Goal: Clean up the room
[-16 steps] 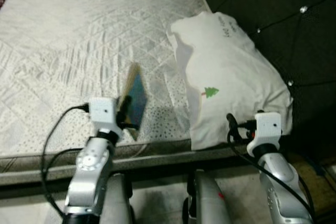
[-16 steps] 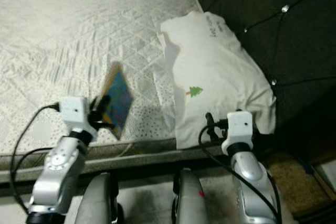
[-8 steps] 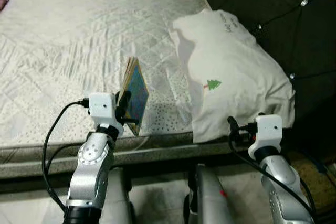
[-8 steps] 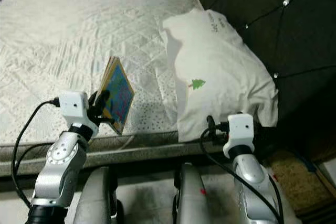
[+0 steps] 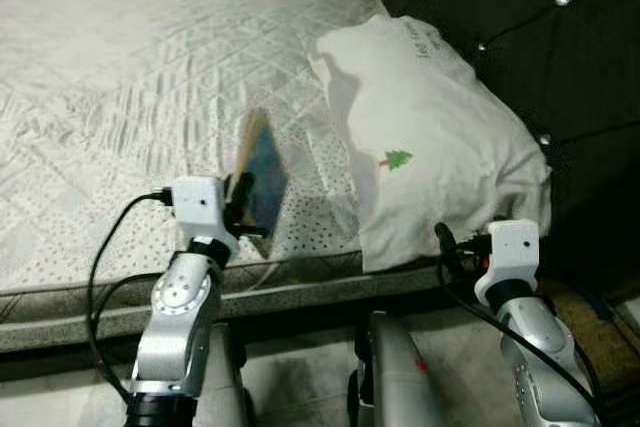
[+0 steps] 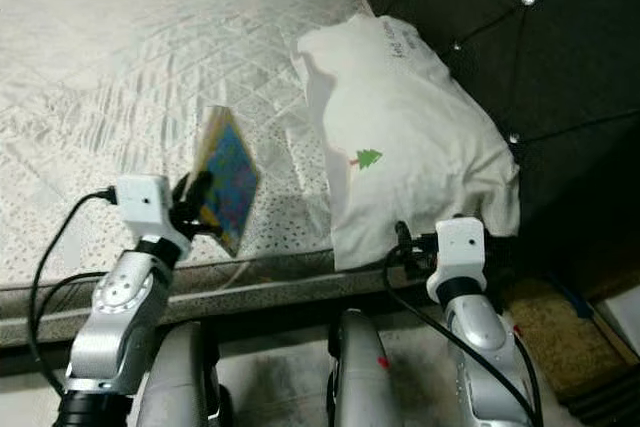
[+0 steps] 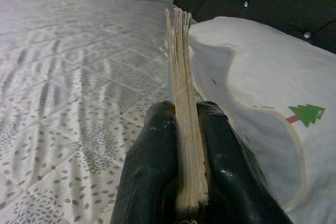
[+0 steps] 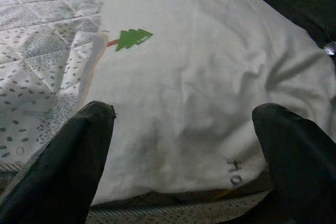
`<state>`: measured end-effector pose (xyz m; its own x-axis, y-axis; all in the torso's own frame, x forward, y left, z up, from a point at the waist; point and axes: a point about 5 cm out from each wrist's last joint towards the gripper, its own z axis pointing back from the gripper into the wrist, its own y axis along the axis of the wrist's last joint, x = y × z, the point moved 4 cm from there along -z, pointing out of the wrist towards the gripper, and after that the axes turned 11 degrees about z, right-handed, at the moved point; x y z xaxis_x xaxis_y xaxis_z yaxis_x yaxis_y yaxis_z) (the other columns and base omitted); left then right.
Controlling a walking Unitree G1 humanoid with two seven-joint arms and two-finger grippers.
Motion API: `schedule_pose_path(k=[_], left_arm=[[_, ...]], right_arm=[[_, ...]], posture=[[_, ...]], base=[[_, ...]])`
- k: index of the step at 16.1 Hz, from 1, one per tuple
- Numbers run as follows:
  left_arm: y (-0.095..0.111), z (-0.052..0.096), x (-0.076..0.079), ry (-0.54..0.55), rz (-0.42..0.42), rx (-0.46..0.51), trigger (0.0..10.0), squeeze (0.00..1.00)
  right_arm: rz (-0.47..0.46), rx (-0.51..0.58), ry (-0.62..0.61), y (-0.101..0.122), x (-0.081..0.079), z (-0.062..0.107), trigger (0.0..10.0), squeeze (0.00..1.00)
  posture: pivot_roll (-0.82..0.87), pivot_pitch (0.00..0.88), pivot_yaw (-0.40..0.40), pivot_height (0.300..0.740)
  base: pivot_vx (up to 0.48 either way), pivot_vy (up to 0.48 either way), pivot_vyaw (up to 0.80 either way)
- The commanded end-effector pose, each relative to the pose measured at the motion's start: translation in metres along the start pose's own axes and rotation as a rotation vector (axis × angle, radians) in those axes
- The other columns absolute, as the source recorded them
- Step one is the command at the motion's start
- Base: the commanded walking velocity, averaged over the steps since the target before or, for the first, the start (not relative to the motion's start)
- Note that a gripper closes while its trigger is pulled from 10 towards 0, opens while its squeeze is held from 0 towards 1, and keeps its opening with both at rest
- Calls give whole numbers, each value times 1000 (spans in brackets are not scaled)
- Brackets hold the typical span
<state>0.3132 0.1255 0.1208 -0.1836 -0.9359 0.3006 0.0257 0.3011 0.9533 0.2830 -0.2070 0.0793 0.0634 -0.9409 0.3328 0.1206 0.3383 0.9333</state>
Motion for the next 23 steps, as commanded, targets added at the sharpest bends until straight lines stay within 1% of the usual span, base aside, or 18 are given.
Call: schedule_pose_path(k=[1,3,7,12,16,19,21,22,23], left_arm=[[9,-1,0,-12,-11,41,10000,0],[9,-1,0,-11,-10,39,10000,0],[7,0,1,-14,-10,31,10000,0],[7,-1,3,-29,-8,36,10000,0],[6,-1,0,-17,-12,32,10000,0],[3,-2,0,-6,-13,17,10000,0],[-5,-4,2,-5,7,-18,10000,0],[-8,-6,3,1,27,-29,10000,0],[-14,-14,9,-2,94,-56,10000,0]], right_arm=[[14,10,-6,3,3,0,10000,0],[14,10,-3,3,2,0,10000,0],[17,10,1,4,2,1,10000,0],[17,9,3,3,2,1,10000,0],[19,11,4,4,1,1,10000,0],[17,9,3,4,1,1,10000,0],[14,5,4,3,1,1,10000,0],[11,1,4,2,1,2,10000,0],[11,3,8,2,0,2,10000,0]], posture=[[-65,118,-38,593],[-65,118,-40,593],[-68,118,-42,593],[-71,119,-44,593],[-71,122,-43,593],[-70,123,-40,593],[-71,123,-40,588],[-70,125,-41,574],[-71,125,-44,559]], base=[[266,0,0],[246,0,0],[0,0,0],[372,0,0],[368,0,0],[0,0,0],[0,0,0],[0,0,0],[0,0,0]])
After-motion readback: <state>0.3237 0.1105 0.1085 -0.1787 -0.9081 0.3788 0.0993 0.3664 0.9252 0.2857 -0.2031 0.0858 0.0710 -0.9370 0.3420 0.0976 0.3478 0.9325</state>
